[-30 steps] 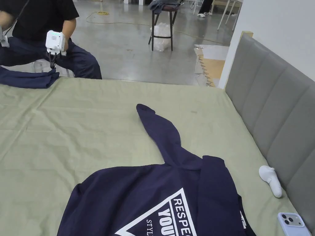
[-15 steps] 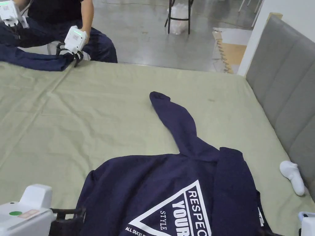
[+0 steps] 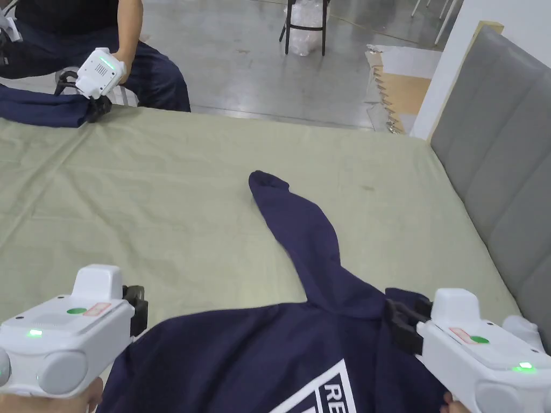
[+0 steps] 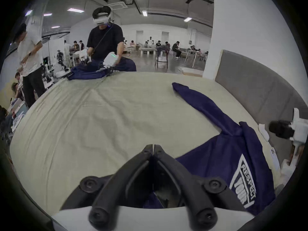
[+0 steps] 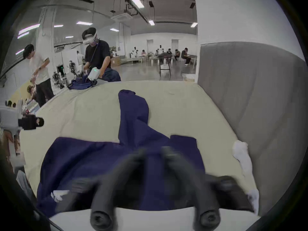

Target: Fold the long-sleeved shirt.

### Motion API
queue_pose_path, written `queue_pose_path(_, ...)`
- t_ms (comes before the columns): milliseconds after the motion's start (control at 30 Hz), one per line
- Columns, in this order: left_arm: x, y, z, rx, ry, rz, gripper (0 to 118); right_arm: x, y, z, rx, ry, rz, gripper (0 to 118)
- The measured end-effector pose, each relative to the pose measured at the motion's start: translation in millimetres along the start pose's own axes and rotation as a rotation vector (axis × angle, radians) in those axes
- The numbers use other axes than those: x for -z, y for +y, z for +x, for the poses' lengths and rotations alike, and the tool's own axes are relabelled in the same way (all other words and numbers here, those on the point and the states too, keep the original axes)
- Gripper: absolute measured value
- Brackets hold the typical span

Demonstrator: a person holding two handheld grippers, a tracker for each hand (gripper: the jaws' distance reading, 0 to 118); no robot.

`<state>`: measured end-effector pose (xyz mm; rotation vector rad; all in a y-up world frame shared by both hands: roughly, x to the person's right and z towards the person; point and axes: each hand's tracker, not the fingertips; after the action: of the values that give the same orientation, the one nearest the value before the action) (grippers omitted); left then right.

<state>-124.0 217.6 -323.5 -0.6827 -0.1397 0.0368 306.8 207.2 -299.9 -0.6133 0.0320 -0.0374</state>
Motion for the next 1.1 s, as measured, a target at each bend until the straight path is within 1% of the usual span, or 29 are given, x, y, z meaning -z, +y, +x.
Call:
queue_pose_path(33,10,3,1,-0.005,0.003,-0.004,5,27,13,-3,-0.007,0.0,-0.023,78)
queue_pose_path(67,21,6,0,-0.002,-0.002,-0.01,5,59,34,-4,-0.004,0.003,-0.03,112)
queue_pose_path(100,31,8,-1,0.0,-0.007,-0.012,5,89,51,-7,-0.009,0.039,-0.007,117)
queue_pose_path(133,43,11,-4,-0.004,-0.004,-0.018,5,116,66,-11,-0.015,0.018,-0.017,116)
queue_pose_path(200,63,16,-9,-0.017,-0.01,-0.027,5,182,100,-19,-0.006,0.031,-0.041,117)
queue_pose_path(233,70,18,-11,-0.026,-0.004,-0.032,5,211,113,-23,0.018,0.047,-0.052,117)
queue_pose_path(267,79,19,-15,-0.031,-0.009,-0.035,5,243,126,-27,0.059,0.074,-0.069,117)
queue_pose_path(300,88,21,-18,-0.037,-0.013,-0.035,5,273,137,-33,0.052,0.087,-0.079,117)
queue_pose_path(367,100,24,-23,-0.063,-0.012,-0.038,5,320,154,-46,0.069,0.079,-0.099,117)
queue_pose_path(467,113,26,-24,-0.073,-0.016,-0.044,5,375,161,-62,0.061,0.078,-0.192,116)
queue_pose_path(500,118,27,-25,-0.067,-0.027,-0.051,5,389,160,-67,0.037,0.088,-0.231,115)
queue_pose_path(533,120,26,-26,-0.067,-0.023,-0.052,5,398,159,-70,0.006,0.097,-0.277,107)
queue_pose_path(567,123,26,-27,-0.068,-0.022,-0.055,5,403,157,-75,-0.038,0.083,-0.351,77)
queue_pose_path(600,124,26,-28,-0.063,-0.031,-0.059,5,401,154,-76,-0.078,0.118,-0.402,48)
queue_pose_path(633,123,26,-29,-0.068,-0.025,-0.056,5,392,155,-81,-0.143,0.081,-0.332,22)
queue_pose_path(667,122,25,-29,-0.071,-0.025,-0.056,5,383,160,-81,-0.135,0.093,-0.284,3)
queue_pose_path(700,120,25,-30,-0.067,-0.03,-0.057,5,374,165,-81,-0.084,0.147,-0.29,3)
queue_pose_path(733,116,26,-29,-0.067,-0.021,-0.051,5,357,169,-74,-0.089,0.11,-0.232,3)
queue_pose_path(767,110,26,-28,-0.064,-0.02,-0.048,5,340,174,-71,-0.112,0.112,-0.173,3)
queue_pose_path(800,101,25,-29,-0.056,-0.029,-0.042,5,321,179,-68,-0.125,0.14,-0.142,3)
queue_pose_path(833,91,26,-27,-0.062,-0.019,-0.032,5,297,185,-64,-0.121,0.144,-0.114,3)
queue_pose_path(900,70,27,-26,-0.063,-0.03,-0.016,5,240,187,-60,-0.145,0.103,-0.036,3)
queue_pose_path(967,43,25,-24,-0.046,-0.021,0.013,5,180,182,-50,-0.165,0.081,0.026,3)
queue_pose_path(1000,32,25,-22,-0.027,-0.025,0.021,5,148,174,-47,-0.168,0.052,0.036,3)
queue_pose_path(1067,5,22,-20,-0.031,-0.011,0.039,5,92,151,-37,-0.161,-0.003,0.078,3)
queue_pose_path(1100,-8,20,-20,-0.03,-0.021,0.044,5,63,134,-32,-0.176,-0.011,0.066,3)
